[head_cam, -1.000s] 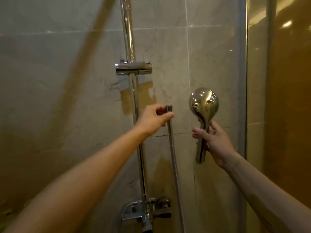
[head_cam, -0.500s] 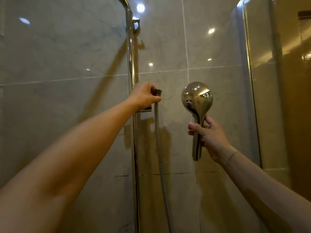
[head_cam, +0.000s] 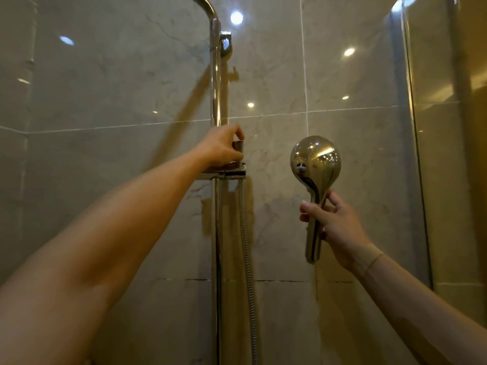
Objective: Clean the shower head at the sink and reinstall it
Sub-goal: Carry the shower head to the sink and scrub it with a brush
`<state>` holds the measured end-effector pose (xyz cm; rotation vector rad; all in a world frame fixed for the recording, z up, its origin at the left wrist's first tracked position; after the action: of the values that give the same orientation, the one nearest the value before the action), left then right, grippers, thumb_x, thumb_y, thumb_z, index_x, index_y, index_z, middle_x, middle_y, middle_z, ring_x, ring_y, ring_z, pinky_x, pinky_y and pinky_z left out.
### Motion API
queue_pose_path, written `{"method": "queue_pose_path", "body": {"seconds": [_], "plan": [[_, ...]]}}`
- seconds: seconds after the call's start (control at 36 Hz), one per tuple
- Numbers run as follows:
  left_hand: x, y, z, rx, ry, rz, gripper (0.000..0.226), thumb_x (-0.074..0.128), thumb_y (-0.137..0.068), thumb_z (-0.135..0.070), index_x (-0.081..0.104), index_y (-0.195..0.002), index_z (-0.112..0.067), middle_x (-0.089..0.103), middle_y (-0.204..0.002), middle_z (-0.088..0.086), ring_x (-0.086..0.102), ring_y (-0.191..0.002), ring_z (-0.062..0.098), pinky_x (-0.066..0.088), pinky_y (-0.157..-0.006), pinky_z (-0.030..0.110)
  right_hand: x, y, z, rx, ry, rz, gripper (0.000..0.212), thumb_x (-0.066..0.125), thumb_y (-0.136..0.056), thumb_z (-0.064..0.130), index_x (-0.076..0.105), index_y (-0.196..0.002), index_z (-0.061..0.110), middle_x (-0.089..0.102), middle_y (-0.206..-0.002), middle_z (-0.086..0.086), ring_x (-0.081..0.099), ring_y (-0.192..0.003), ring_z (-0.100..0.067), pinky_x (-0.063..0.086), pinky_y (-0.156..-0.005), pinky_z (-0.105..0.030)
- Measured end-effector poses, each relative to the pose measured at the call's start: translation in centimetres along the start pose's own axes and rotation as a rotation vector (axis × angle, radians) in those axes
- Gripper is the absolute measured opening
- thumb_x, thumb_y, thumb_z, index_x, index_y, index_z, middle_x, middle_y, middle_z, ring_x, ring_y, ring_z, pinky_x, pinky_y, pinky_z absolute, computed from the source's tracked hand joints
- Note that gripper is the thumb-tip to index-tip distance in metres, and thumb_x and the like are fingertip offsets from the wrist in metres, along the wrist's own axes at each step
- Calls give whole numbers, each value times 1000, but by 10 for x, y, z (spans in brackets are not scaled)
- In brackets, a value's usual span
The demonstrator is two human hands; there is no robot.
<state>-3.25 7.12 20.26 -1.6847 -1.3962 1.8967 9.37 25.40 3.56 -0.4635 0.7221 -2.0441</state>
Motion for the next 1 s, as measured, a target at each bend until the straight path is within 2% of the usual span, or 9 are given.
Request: {"method": "queue_pose_path", "body": {"seconds": [0.19, 0.28, 0.36, 0.47, 0.56, 0.69, 0.83, 0.92, 1.0], "plan": [[4, 6, 1, 26, -105, 50, 39, 66, -86, -15, 57, -124, -15, 64, -117, 7, 57, -97, 11, 45, -81, 21, 9, -3, -12, 38, -54, -5, 26, 71, -88, 24, 62, -111, 30, 74, -101, -8, 70, -97, -25, 49, -75, -36], [9, 9, 7, 20, -83, 29, 40, 65, -88, -16, 57, -126, -14, 63, -120, 10, 61, -106, 17, 48, -91, 25, 13, -2, -17, 46, -56, -3, 33, 71, -88, 25, 62, -120, 27, 74, -101, -7, 70, -96, -24, 49, -75, -35], [15, 14, 12, 13, -27, 2, 40, 63, -90, -16, 55, -129, -16, 63, -120, 11, 62, -109, 22, 50, -95, 32, 14, 1, -21, 44, -56, -2, 30, 71, -88, 26, 62, -116, 29, 75, -100, -6, 71, -94, -22, 50, -77, -36], [25, 21, 12, 30, -49, -41, 30, 55, -95, -19, 60, -124, -12, 64, -120, 8, 58, -109, 17, 45, -96, 30, 12, 8, -33, 95, -73, -20, 26, 71, -88, 27, 64, -113, 26, 75, -97, -5, 72, -94, -23, 55, -86, -45], [29, 26, 11, 57, -173, -95, 29, 47, -98, -26, 66, -116, -13, 62, -110, 3, 45, -110, 17, 38, -100, 38, 10, 16, -42, 150, -112, -27, 28, 70, -89, 27, 65, -115, 22, 74, -96, -6, 72, -93, -24, 57, -89, -49], [34, 35, 17, 68, -257, -174, 32, 43, -99, -34, 65, -117, -19, 62, -119, 2, 42, -116, 25, 43, -95, 45, -2, 29, -53, 196, -134, -39, 16, 66, -92, 27, 65, -107, 20, 72, -96, -10, 72, -93, -26, 55, -92, -55], [50, 62, 10, 81, -332, -296, 37, 49, -96, -33, 55, -130, -22, 54, -132, 2, 41, -118, 29, 42, -95, 45, -16, 47, -59, 229, -162, -25, 12, 60, -96, 27, 62, -106, 20, 71, -99, -12, 73, -94, -27, 54, -92, -56], [71, 105, -8, 140, -248, -438, 35, 54, -92, -31, 59, -124, -20, 57, -126, 5, 48, -109, 29, 47, -84, 42, -28, 64, -63, 259, -191, -28, 15, 57, -97, 28, 60, -109, 20, 71, -104, -15, 73, -97, -27, 53, -93, -56], [114, 154, -24, 168, -27, -410, 28, 56, -88, -30, 64, -112, -19, 60, -112, 3, 53, -99, 21, 45, -81, 35, -48, 90, -70, 290, -187, -29, 20, 56, -97, 29, 58, -115, 20, 70, -112, -19, 73, -98, -27, 54, -93, -55]]}}
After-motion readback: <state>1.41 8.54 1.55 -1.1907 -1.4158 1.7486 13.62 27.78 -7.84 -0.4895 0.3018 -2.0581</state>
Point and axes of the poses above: each hand's wrist, its own y-axis away from the middle knuckle, its own x-axis out of the palm, z = x × y, the point moved 6 cm from there along -y, towards the middle knuckle
